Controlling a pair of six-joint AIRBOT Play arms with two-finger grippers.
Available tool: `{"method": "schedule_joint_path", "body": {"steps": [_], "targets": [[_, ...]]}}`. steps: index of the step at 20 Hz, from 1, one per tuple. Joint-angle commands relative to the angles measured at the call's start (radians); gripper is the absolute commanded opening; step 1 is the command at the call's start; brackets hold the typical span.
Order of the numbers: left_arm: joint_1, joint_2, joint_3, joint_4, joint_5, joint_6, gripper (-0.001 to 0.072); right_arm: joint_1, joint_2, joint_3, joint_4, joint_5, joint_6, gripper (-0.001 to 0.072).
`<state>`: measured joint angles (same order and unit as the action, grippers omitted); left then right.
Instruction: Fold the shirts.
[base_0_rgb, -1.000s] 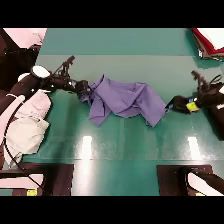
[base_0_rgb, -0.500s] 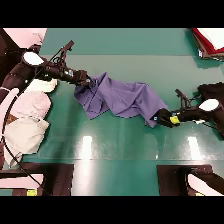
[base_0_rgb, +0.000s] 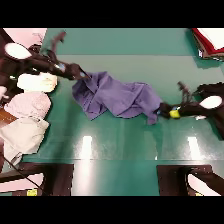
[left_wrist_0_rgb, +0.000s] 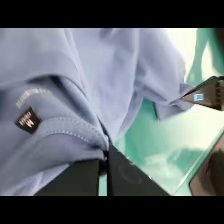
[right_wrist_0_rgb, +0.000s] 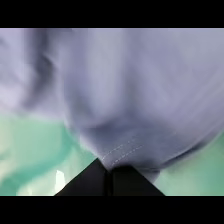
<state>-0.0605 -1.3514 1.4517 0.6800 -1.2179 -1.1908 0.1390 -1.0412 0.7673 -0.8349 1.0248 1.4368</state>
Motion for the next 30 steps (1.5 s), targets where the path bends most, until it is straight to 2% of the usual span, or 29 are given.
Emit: {"method": "schedule_joint_path", "body": {"steps": [1,6,9,11,16,20,23,25,28,30], "targets": [[0.085,0.129,0.152,-0.004,-0.043,-0.031,0.0025,-0.113,0.156,0.211,0.001,0.031,-0.002,0.0015],[0.128,0.311,0.425,-0.006,-0.014,-0.037,0.0026,-0.336,0.254,0.632,-0.004,0.061,-0.005,0.0015],[0.128,0.373,0.57,-0.008,-0.001,-0.045,0.0026,-0.435,0.255,0.827,-0.003,0.133,-0.014,0.0015],[0.128,0.393,0.64,-0.014,-0.001,-0.082,0.0026,-0.485,0.255,0.928,-0.004,0.195,-0.016,0.0015],[0.128,0.502,0.652,-0.055,-0.012,-0.179,0.0026,-0.573,0.245,1.12,-0.005,0.351,-0.016,0.0015],[0.128,0.523,0.644,-0.141,-0.102,-0.252,0.0025,-0.597,0.164,1.272,0.002,0.562,0.027,0.0015],[0.128,0.523,0.479,-0.045,-0.201,-0.327,0.0025,-0.562,0.084,1.252,0.004,0.654,0.106,0.0015],[0.128,0.521,0.263,0.024,-0.203,-0.332,0.0025,-0.473,0.022,1.134,-0.005,0.682,0.123,0.0015],[0.128,0.517,-0.15,0.067,-0.062,-0.32,0.0025,-0.298,-0.101,0.921,-0.03,0.646,0.121,0.0015],[0.128,0.47,-0.384,0.074,0.067,-0.256,0.0025,-0.192,-0.208,0.804,-0.119,0.579,0.111,0.0015]]}}
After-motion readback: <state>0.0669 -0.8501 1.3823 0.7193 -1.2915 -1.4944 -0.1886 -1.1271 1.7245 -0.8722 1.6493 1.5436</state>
